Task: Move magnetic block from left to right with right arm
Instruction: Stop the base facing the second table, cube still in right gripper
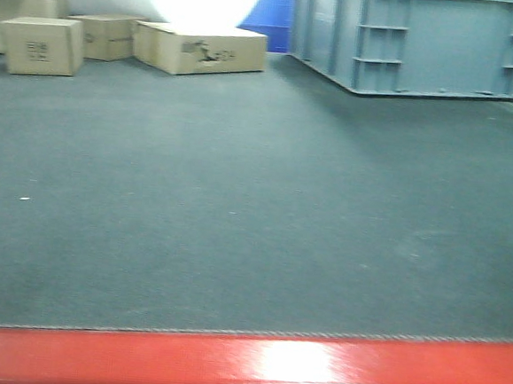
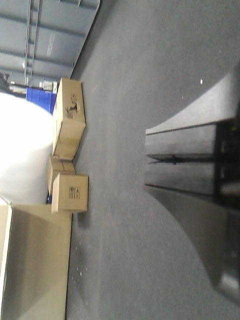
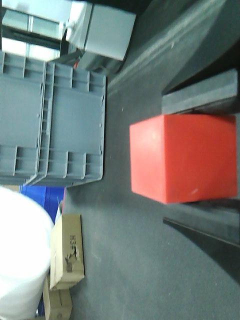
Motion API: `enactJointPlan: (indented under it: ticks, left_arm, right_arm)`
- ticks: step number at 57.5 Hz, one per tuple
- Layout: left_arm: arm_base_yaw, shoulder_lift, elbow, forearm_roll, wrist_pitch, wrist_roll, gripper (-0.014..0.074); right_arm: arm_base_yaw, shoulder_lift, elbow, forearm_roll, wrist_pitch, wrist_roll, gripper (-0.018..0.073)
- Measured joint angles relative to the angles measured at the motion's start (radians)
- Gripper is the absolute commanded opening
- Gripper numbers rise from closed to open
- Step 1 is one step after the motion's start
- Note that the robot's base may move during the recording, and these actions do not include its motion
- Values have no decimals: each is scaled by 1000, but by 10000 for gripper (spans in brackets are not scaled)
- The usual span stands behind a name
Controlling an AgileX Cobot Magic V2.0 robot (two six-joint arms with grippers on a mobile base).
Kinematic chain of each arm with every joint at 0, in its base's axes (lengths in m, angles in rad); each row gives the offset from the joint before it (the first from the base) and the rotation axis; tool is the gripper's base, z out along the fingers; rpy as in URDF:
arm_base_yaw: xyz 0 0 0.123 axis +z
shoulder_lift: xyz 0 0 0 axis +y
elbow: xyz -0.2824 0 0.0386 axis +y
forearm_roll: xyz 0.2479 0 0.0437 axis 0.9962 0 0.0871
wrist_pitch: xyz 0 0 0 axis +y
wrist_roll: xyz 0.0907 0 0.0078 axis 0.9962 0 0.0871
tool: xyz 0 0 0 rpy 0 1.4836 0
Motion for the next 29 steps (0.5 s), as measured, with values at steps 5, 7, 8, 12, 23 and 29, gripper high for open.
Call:
enactJointPlan:
  ticks: [5, 7, 8, 12, 23, 29]
  left_arm:
    - [0, 0, 0, 0, 0, 0, -126]
    - [0, 0, 0, 0, 0, 0, -126]
    - [0, 0, 0, 0, 0, 0, -126]
    - [0, 0, 0, 0, 0, 0, -126]
    - [0, 0, 0, 0, 0, 0, -126]
    - [0, 0, 0, 0, 0, 0, -126]
  right_arm:
    - [0, 0, 0, 0, 0, 0, 326]
    - [0, 0, 0, 0, 0, 0, 326]
    - [0, 0, 0, 0, 0, 0, 326]
    - [0, 0, 0, 0, 0, 0, 326]
    - [0, 0, 0, 0, 0, 0, 326]
    - [0, 0, 0, 0, 0, 0, 326]
